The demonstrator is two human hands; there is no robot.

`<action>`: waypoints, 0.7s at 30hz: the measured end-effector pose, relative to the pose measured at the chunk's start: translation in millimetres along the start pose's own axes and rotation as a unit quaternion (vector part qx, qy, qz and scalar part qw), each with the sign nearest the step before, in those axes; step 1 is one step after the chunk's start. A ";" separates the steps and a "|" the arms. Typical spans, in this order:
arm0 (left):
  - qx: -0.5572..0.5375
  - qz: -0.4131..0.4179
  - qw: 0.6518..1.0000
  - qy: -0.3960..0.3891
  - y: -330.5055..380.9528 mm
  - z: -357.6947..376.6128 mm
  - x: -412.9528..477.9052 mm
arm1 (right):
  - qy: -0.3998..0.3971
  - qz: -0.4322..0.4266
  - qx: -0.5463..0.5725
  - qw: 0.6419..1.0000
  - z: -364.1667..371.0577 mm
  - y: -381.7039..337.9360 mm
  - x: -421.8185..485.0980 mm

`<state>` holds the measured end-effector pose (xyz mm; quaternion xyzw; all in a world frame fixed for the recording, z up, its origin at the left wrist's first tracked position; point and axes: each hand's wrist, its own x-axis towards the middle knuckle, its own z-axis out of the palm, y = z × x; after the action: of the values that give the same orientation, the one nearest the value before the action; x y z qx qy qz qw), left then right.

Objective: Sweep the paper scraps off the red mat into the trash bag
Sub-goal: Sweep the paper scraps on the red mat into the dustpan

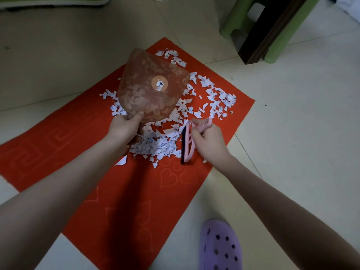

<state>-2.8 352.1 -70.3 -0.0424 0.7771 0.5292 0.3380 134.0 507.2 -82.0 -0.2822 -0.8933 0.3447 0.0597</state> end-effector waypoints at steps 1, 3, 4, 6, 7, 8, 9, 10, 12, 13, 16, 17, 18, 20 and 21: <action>0.001 0.004 1.000 0.002 0.1 -1.6 -0.6 | 0.018 -0.005 0.021 1.000 -4.5 -2.7 1.9; -0.002 0.008 1.000 0.007 0.6 -4.9 -1.0 | 0.066 -0.005 0.041 0.997 -17.7 -1.9 7.4; -0.003 0.009 1.000 0.010 1.2 -6.0 -0.7 | 0.088 -0.004 0.040 0.995 -25.5 1.1 10.2; 0.004 0.011 1.000 0.017 2.3 -7.7 -0.6 | 0.115 0.004 0.005 0.993 -39.4 11.0 13.8; 0.007 0.012 1.000 0.017 3.0 -8.2 -0.4 | 0.117 0.013 -0.031 0.993 -44.7 16.9 14.9; 0.008 0.013 1.000 0.017 3.5 -8.4 0.1 | 0.110 0.026 -0.071 0.991 -46.8 24.4 15.7; 0.009 0.014 1.000 0.016 4.1 -8.3 0.6 | 0.094 0.039 -0.105 0.989 -46.4 30.6 14.4; 0.009 0.014 1.000 0.015 4.6 -7.7 1.2 | 0.073 0.048 -0.130 0.988 -42.9 36.3 12.1; 0.006 0.012 1.000 0.013 6.1 -5.7 1.1 | 0.030 0.047 -0.145 0.988 -31.9 38.8 2.6; 0.007 0.012 1.000 0.011 6.4 -3.7 0.9 | 0.013 0.039 -0.142 0.989 -25.2 36.0 -2.8; 0.008 0.013 1.000 0.007 5.4 2.0 0.4 | 0.019 0.006 -0.102 0.995 -7.2 25.4 -9.6; 0.001 0.012 1.000 0.005 5.1 3.1 0.1 | 0.024 0.003 -0.075 0.997 -3.4 20.9 -9.2; -0.004 0.010 1.000 0.003 4.7 3.6 -0.2 | 0.025 0.003 -0.043 0.999 -0.6 17.4 -7.8; -0.004 0.007 1.000 0.002 4.2 3.2 -1.5 | 0.041 -0.004 0.025 0.999 -2.9 12.7 -2.2; -0.003 0.007 1.000 0.005 3.8 2.5 -1.8 | 0.061 -0.011 0.044 0.997 -7.9 11.2 1.8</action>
<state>-1.8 355.4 -66.8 -0.0403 0.7772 0.5340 0.3303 140.1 519.4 -83.5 -0.2904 -0.8749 0.3650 0.1302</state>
